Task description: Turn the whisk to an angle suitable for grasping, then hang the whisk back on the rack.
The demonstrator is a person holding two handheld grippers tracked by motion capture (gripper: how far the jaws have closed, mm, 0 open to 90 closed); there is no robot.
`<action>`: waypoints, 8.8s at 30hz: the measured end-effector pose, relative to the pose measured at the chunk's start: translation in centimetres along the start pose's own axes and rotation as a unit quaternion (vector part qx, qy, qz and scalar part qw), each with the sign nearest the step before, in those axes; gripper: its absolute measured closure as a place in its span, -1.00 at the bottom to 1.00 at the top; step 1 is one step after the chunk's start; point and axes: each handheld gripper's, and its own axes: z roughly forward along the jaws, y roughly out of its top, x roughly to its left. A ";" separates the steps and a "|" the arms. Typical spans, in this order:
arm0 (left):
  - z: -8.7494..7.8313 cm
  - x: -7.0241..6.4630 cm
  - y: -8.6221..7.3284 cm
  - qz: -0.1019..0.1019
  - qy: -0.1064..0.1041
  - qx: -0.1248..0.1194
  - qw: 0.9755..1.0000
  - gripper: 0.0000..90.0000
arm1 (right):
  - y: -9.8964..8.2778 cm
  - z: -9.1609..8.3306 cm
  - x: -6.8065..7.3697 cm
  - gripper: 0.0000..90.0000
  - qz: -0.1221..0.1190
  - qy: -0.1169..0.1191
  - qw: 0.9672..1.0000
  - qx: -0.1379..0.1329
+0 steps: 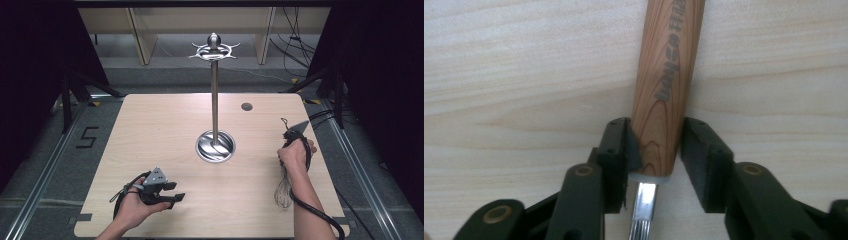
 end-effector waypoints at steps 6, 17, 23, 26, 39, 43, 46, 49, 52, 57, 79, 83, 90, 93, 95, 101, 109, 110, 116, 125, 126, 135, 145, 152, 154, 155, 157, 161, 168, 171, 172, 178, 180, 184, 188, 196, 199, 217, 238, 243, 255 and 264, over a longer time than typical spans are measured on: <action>0.0 0.0 0.0 0.001 0.000 0.000 1.000 0.05 | 0.2 -0.1 0.6 0.47 0.042 0.010 0.999 -0.001; 0.0 0.0 0.0 0.001 -0.001 0.001 1.000 0.05 | -0.6 0.5 -0.5 0.54 0.020 0.030 0.998 -0.050; 0.0 0.0 0.0 -0.001 0.000 0.000 1.000 0.05 | -0.7 -0.4 -0.9 0.54 -0.032 0.036 0.998 -0.033; 0.0 0.0 0.0 0.000 0.001 0.000 1.000 0.05 | -0.9 -1.1 -0.3 0.54 -0.016 0.060 0.997 -0.051; 0.0 0.1 -0.1 -0.013 0.002 -0.011 1.000 0.05 | -2.8 -4.2 -0.5 0.55 -0.079 0.122 0.980 -0.139; 0.0 0.3 -0.1 -0.005 0.004 0.000 1.000 0.05 | -3.2 -4.4 -0.7 0.55 -0.093 0.133 0.975 -0.152; 0.0 0.3 -0.1 -0.006 0.005 0.000 1.000 0.05 | -3.8 -4.8 -1.0 0.55 -0.101 0.151 0.969 -0.165; 0.0 0.3 -0.1 -0.005 0.008 0.001 1.000 0.05 | -4.5 -5.2 -1.3 0.55 -0.115 0.172 0.961 -0.183; 0.0 0.4 0.0 -0.004 0.009 0.000 1.000 0.05 | -5.0 -5.5 -1.7 0.55 -0.124 0.182 0.953 -0.208; 0.1 0.4 0.1 -0.005 0.004 -0.003 1.000 0.05 | -6.3 -6.4 -1.8 0.55 -0.133 0.205 0.941 -0.232; -0.1 0.5 -0.2 -0.009 0.013 -0.004 1.000 0.05 | -8.2 -8.6 -1.3 0.55 -0.208 0.217 0.896 -0.328; -0.4 0.4 -0.2 -0.011 0.011 -0.011 1.000 0.05 | -8.3 -9.0 -1.3 0.56 -0.213 0.216 0.893 -0.333; -0.4 0.6 -0.4 -0.016 0.016 -0.009 1.000 0.05 | -8.6 -9.7 -1.1 0.56 -0.215 0.225 0.885 -0.346; -0.3 0.6 -0.3 -0.011 0.022 -0.006 1.000 0.04 | -8.7 -10.0 -0.9 0.56 -0.222 0.224 0.882 -0.351; -0.3 0.4 -0.3 -0.013 0.018 -0.011 1.000 0.04 | -8.8 -10.3 -0.8 0.56 -0.226 0.223 0.880 -0.354; -0.6 0.3 -0.5 -0.008 0.018 -0.011 1.000 0.04 | -9.0 -11.4 0.3 0.56 -0.241 0.214 0.869 -0.376; -0.6 0.4 -0.4 -0.012 0.019 -0.016 1.000 0.04 | -8.8 -12.4 1.3 0.56 -0.274 0.200 0.859 -0.384; -0.6 0.5 -0.4 -0.006 0.025 -0.011 1.000 0.04 | -8.8 -12.4 1.3 0.56 -0.274 0.200 0.859 -0.384; -0.5 0.4 -0.4 -0.011 0.021 -0.013 1.000 0.04 | -8.6 -12.9 1.6 0.56 -0.281 0.197 0.853 -0.392; -0.6 0.5 -0.4 -0.009 0.024 -0.013 1.000 0.04 | -8.5 -13.8 1.8 0.56 -0.293 0.187 0.846 -0.403; -0.6 0.5 -0.4 -0.009 0.024 -0.013 1.000 0.04 | -8.4 -13.7 1.9 0.56 -0.295 0.185 0.841 -0.413; -0.6 0.5 -0.4 -0.010 0.025 -0.013 1.000 0.04 | -8.3 -14.2 2.4 0.56 -0.292 0.189 0.842 -0.411; -0.7 0.5 -0.4 -0.010 0.023 -0.015 1.000 0.04 | -8.0 -15.0 2.8 0.56 -0.304 0.186 0.835 -0.420; -0.7 0.5 -0.4 -0.011 0.021 -0.015 1.000 0.04 | -7.9 -15.3 3.0 0.56 -0.304 0.186 0.836 -0.416; -0.7 0.5 -0.4 -0.011 0.021 -0.016 1.000 0.04 | -7.9 -15.3 3.3 0.56 -0.299 0.188 0.835 -0.421; -0.7 0.5 -0.4 -0.013 0.021 -0.018 1.000 0.04 | -7.9 -15.3 3.3 0.56 -0.299 0.188 0.835 -0.421; -0.7 0.5 -0.4 -0.011 0.021 -0.015 1.000 0.03 | -7.9 -15.6 3.2 0.56 -0.304 0.188 0.838 -0.413; -0.7 0.5 -0.4 -0.013 0.020 -0.018 1.000 0.03 | -7.8 -15.7 3.3 0.56 -0.305 0.186 0.835 -0.419; -0.7 0.6 -0.3 -0.010 0.024 -0.014 1.000 0.03 | -7.8 -16.0 3.7 0.56 -0.298 0.188 0.833 -0.426; -0.7 0.6 -0.3 -0.010 0.024 -0.014 1.000 0.03 | -7.6 -16.2 3.6 0.56 -0.308 0.184 0.830 -0.428; -0.7 0.6 -0.3 -0.010 0.025 -0.015 1.000 0.03 | -7.6 -16.4 3.6 0.56 -0.309 0.186 0.833 -0.419; -0.8 0.5 -0.3 -0.011 0.025 -0.016 0.999 0.03 | -7.5 -16.5 3.9 0.56 -0.311 0.182 0.825 -0.435; -0.7 0.6 -0.3 -0.010 0.025 -0.015 1.000 0.03 | -7.5 -16.7 4.0 0.56 -0.308 0.188 0.830 -0.425; -0.8 0.6 -0.3 -0.011 0.026 -0.017 0.999 0.03 | -7.5 -16.9 4.1 0.56 -0.309 0.186 0.830 -0.426; -0.8 0.5 -0.3 -0.013 0.024 -0.018 0.999 0.03 | -7.5 -17.2 4.2 0.56 -0.311 0.185 0.829 -0.427; -0.8 0.6 -0.3 -0.011 0.026 -0.017 0.999 0.03 | -7.3 -17.4 4.4 0.56 -0.310 0.184 0.828 -0.429; -0.8 0.5 -0.3 -0.015 0.022 -0.021 0.999 0.03 | -7.2 -17.5 4.5 0.56 -0.312 0.185 0.826 -0.431; -0.9 0.6 -0.3 -0.012 0.022 -0.018 1.000 0.03 | -6.7 -18.2 5.1 0.56 -0.311 0.181 0.819 -0.447; -0.9 0.6 -0.3 -0.012 0.025 -0.020 0.999 0.03 | -6.4 -19.6 5.8 0.56 -0.328 0.178 0.817 -0.441; -0.9 0.6 -0.3 -0.011 0.026 -0.018 0.999 0.03 | -6.4 -19.8 6.0 0.56 -0.319 0.180 0.816 -0.447; -0.9 0.6 -0.3 -0.012 0.022 -0.019 1.000 0.03 | -6.2 -20.3 6.2 0.56 -0.332 0.174 0.815 -0.443; -0.8 0.5 -0.2 -0.020 0.022 -0.026 0.999 0.03 | -6.0 -20.4 6.4 0.56 -0.327 0.180 0.817 -0.440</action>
